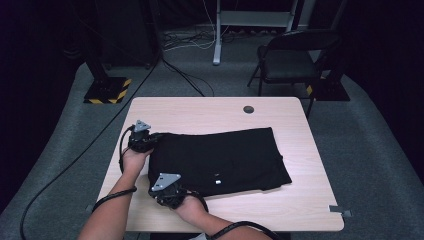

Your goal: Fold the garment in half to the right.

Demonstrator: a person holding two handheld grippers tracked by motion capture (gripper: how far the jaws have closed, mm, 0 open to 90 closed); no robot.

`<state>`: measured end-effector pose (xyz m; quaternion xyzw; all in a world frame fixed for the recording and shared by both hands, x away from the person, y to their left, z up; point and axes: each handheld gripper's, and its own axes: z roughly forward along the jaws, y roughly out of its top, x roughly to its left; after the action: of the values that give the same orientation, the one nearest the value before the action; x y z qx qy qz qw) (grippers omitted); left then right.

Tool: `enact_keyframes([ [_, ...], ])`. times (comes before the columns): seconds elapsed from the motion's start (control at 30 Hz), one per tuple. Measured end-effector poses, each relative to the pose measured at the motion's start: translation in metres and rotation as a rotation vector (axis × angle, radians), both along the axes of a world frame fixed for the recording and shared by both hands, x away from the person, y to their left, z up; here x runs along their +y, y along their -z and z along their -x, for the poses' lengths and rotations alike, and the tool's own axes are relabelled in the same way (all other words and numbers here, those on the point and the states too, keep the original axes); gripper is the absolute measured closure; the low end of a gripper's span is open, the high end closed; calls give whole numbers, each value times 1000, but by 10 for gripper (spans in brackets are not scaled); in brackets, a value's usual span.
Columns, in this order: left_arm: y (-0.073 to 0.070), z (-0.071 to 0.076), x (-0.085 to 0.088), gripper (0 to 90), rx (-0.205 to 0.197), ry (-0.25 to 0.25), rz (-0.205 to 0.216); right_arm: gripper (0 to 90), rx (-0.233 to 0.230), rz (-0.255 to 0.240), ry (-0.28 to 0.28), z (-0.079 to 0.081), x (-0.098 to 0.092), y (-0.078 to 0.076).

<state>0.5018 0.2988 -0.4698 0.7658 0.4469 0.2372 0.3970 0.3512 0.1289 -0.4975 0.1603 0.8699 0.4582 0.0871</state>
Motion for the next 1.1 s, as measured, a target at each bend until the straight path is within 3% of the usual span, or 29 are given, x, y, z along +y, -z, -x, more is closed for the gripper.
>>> enact_keyframes([
  [0.2, -23, -1, 1, 779, -20, 18, -37, 839, 5, -54, -6, 0, 1, -14],
  [0.53, -73, 5, 14, 782, -69, 39, -47, 841, -2, -171, -31, -1, 11, -56],
  [0.9, -126, 14, 27, 791, -130, 41, -83, 842, -24, -259, -70, -1, 29, -94],
  [1.0, -147, 21, 29, 793, -165, 56, -51, 842, -34, -316, -80, 0, 31, -109],
  [1.07, -147, 21, 29, 793, -165, 56, -51, 841, -38, -332, -86, 0, 31, -115],
  [1.1, -160, 21, 28, 793, -167, 62, -16, 841, -38, -332, -86, 0, 31, -115],
])
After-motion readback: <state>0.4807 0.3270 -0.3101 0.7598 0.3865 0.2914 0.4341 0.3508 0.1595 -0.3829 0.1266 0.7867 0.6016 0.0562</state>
